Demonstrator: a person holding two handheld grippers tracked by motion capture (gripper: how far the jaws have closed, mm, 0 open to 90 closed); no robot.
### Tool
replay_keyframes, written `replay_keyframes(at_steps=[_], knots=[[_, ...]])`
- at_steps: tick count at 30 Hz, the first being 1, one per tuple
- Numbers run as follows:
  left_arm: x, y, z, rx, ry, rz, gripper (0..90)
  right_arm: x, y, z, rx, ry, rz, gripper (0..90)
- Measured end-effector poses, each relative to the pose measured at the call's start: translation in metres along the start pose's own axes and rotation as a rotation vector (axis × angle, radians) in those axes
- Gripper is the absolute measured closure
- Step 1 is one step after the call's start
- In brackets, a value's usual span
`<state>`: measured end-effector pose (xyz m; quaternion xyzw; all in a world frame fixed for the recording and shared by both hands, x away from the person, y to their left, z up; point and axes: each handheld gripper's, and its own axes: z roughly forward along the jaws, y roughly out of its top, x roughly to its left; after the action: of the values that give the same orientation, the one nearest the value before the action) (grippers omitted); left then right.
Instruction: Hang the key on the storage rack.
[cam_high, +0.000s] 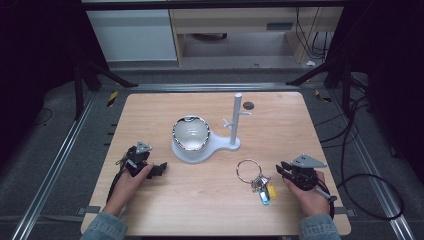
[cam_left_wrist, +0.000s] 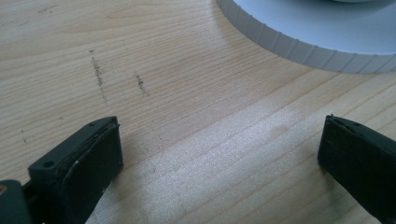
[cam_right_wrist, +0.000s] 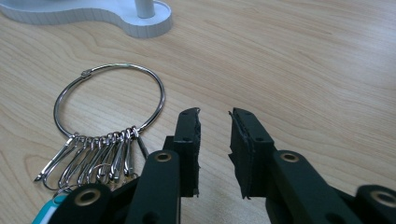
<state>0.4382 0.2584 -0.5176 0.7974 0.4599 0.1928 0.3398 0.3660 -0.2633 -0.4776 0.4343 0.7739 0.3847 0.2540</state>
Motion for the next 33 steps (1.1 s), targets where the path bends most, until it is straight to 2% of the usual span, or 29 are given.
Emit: replay_keyframes(at_steps=[22,33], knots=[[0.000,0.000,0.000,0.000,-0.001,0.000,0.0,0.003,0.000,0.003,0.006,0.053,-0.022,83.3],[0.000,0.000,0.000,0.000,0.000,0.000,0.0,0.013,-0.003,0.007,0.037,0.129,-0.056,81.1]])
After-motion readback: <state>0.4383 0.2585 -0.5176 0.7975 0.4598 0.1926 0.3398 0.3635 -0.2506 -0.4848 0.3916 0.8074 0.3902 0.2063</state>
